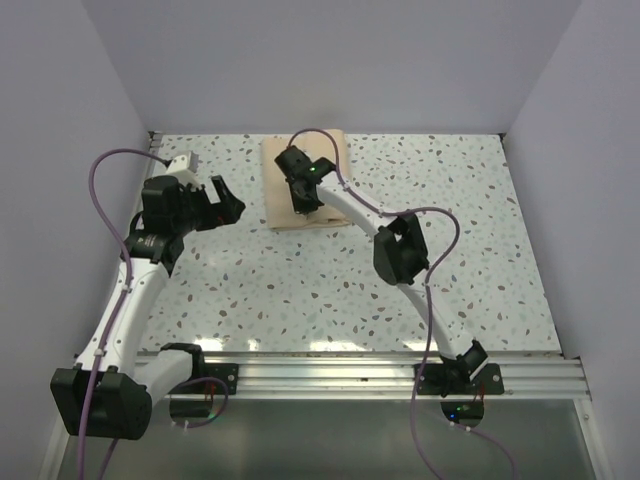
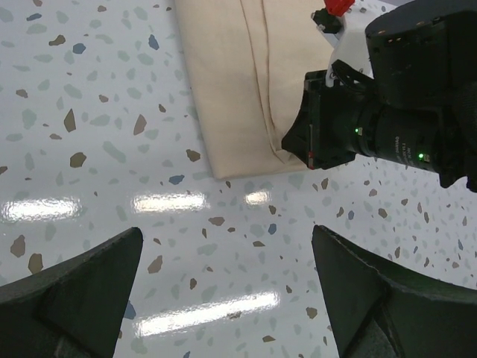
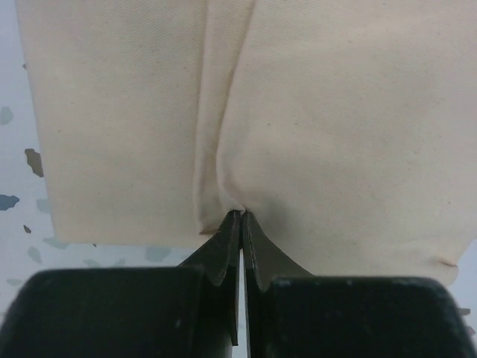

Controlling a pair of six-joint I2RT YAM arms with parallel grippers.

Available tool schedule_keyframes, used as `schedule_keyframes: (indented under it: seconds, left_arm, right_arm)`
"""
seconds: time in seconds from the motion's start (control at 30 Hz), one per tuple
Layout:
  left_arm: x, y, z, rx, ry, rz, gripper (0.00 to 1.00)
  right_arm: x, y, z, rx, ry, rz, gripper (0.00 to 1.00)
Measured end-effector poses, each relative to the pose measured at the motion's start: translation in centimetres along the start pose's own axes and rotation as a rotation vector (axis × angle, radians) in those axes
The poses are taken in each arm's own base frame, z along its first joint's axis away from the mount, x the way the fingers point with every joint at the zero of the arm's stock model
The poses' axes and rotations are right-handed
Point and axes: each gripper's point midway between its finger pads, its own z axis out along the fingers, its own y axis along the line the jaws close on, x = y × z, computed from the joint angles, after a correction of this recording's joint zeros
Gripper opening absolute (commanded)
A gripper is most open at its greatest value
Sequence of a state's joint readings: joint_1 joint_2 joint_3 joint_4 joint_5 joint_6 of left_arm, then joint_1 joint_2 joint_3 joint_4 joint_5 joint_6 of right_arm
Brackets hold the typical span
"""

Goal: Open and lay out the surgical kit
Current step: Open the surgical kit at the center of the board.

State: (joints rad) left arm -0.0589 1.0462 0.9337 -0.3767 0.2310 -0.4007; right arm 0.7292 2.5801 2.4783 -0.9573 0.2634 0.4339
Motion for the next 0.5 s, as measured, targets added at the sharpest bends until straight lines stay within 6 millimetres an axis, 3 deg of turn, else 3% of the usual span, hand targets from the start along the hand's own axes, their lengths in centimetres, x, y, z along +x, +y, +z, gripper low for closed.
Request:
schedule_keyframes:
  seconds: [0.1,0.17,0.4,0.5]
  left_arm:
    - [0.2,0.0,0.3,0.002,0.011,-0.002,0.99]
    - [0.2,0.0,0.6,0.004,0.023,-0.004,0.98]
    - [-1.3,-1.0,3.4,0.027,0.065,0.01,0.96]
    - [-2.1,-3.0,5.1,0.063,0.088,0.054,0.96]
  right_arm:
    - [-0.3,-2.0,-1.0,0.026,0.0,0.037,0.0]
    - [-1.0,-4.4,-2.5,0.052,-0.008,0.083,0.0]
    - [-5.9,-17.5,-10.6,0.207,-0.183,0.31,0.0]
    - [-5.2,-22.0,-12.1,0.292,-0.2,0.378,0.0]
